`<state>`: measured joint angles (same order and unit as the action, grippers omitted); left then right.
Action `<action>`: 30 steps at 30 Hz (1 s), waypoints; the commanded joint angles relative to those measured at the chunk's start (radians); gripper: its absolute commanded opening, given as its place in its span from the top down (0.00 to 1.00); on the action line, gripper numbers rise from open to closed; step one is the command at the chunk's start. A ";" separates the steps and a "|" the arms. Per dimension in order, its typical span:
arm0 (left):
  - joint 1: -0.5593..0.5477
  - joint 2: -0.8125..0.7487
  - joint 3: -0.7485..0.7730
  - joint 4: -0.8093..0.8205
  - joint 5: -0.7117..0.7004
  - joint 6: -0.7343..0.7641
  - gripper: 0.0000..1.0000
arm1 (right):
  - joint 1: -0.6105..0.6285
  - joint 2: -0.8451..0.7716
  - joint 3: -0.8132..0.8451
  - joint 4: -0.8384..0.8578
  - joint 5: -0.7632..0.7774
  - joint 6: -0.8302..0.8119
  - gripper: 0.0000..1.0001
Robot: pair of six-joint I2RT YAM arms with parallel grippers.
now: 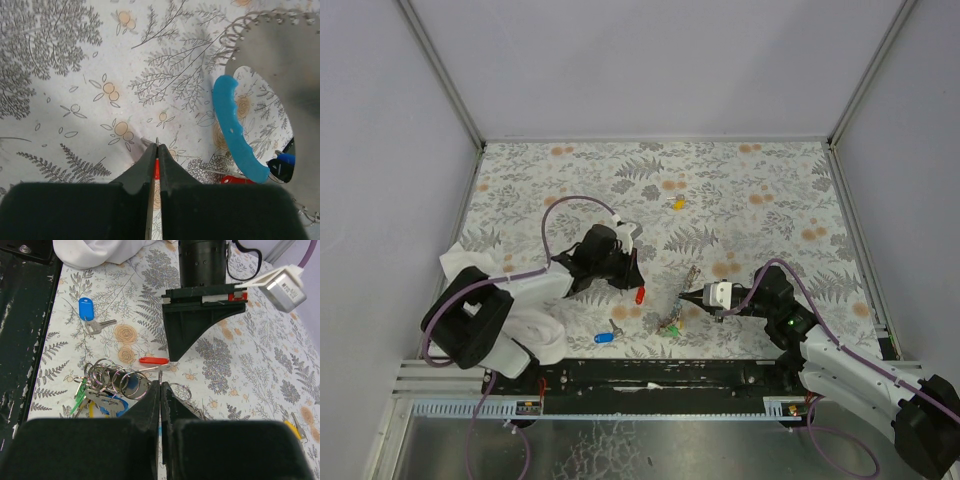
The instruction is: Put the keys on the keyring
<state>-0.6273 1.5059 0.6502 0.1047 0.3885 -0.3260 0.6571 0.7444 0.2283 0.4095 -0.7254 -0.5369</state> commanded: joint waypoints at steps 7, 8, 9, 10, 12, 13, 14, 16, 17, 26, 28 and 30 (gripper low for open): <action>0.005 -0.155 -0.105 0.248 0.116 0.197 1.00 | -0.007 -0.004 0.038 0.064 -0.008 -0.001 1.00; 0.005 -0.170 -0.117 0.275 0.132 0.219 1.00 | -0.007 0.000 0.042 0.062 -0.004 -0.005 1.00; 0.005 -0.185 -0.128 0.296 0.142 0.238 1.00 | -0.007 0.002 0.046 0.060 0.000 -0.009 1.00; 0.004 -0.199 -0.138 0.313 0.159 0.258 1.00 | -0.006 0.005 0.053 0.057 0.002 -0.013 1.00; 0.005 -0.231 -0.150 0.335 0.182 0.295 1.00 | -0.007 0.012 0.066 0.048 0.009 -0.024 1.00; 0.005 -0.249 -0.157 0.351 0.199 0.313 1.00 | -0.007 0.015 0.076 0.042 0.012 -0.027 1.00; 0.004 -0.269 -0.167 0.370 0.217 0.334 1.00 | -0.007 0.020 0.086 0.023 0.015 -0.035 1.00; 0.005 -0.309 -0.198 0.429 0.256 0.375 1.00 | -0.007 0.025 0.107 -0.009 0.018 -0.051 1.00; 0.005 -0.330 -0.213 0.450 0.280 0.397 1.00 | -0.006 0.027 0.112 -0.015 0.020 -0.056 1.00; -0.075 -0.462 -0.241 0.405 0.369 0.599 1.00 | -0.007 0.099 0.141 0.005 -0.063 -0.131 1.00; -0.113 -0.469 -0.223 0.337 0.333 0.648 1.00 | -0.007 0.118 0.158 -0.026 -0.108 -0.176 1.00; -0.144 -0.472 -0.217 0.299 0.303 0.673 1.00 | -0.007 0.131 0.157 -0.032 -0.152 -0.205 1.00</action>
<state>-0.7193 1.0500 0.4179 0.4637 0.7170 0.2226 0.6563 0.8627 0.3210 0.3450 -0.7643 -0.6537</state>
